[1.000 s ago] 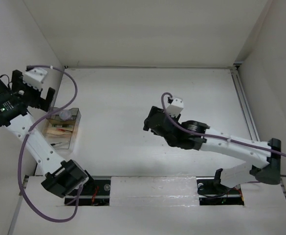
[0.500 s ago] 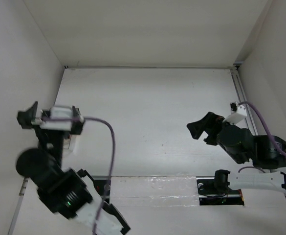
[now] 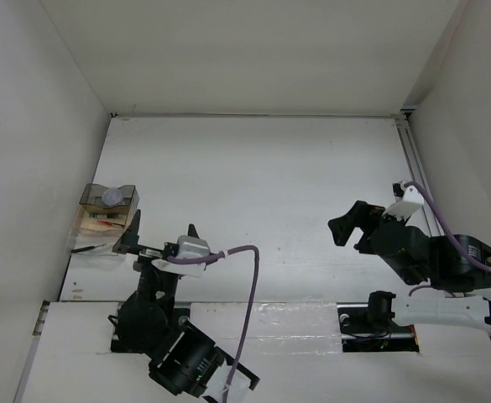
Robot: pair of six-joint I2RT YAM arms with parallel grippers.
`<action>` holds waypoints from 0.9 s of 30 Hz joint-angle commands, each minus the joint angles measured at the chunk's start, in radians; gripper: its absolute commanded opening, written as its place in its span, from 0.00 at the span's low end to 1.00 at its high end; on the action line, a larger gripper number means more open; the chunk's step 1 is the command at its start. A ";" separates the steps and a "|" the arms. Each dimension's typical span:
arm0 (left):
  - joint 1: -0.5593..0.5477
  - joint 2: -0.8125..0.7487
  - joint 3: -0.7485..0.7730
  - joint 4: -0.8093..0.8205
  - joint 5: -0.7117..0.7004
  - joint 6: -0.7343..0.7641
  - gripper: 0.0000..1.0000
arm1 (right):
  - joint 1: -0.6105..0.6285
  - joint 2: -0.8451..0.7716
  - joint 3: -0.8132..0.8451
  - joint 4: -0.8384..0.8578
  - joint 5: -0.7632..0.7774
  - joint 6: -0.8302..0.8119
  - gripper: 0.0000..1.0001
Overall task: Sort the stationery into containers
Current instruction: Place the stationery into the container
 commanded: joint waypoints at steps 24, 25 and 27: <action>0.004 0.175 -0.202 -0.047 0.043 0.105 1.00 | 0.005 0.009 0.003 0.005 0.093 0.029 1.00; 0.004 0.146 -0.212 -0.007 0.031 0.068 1.00 | 0.005 0.009 0.003 0.005 0.093 0.039 1.00; 0.004 0.137 -0.221 0.004 0.031 0.068 1.00 | 0.005 -0.002 0.003 0.005 0.093 0.039 1.00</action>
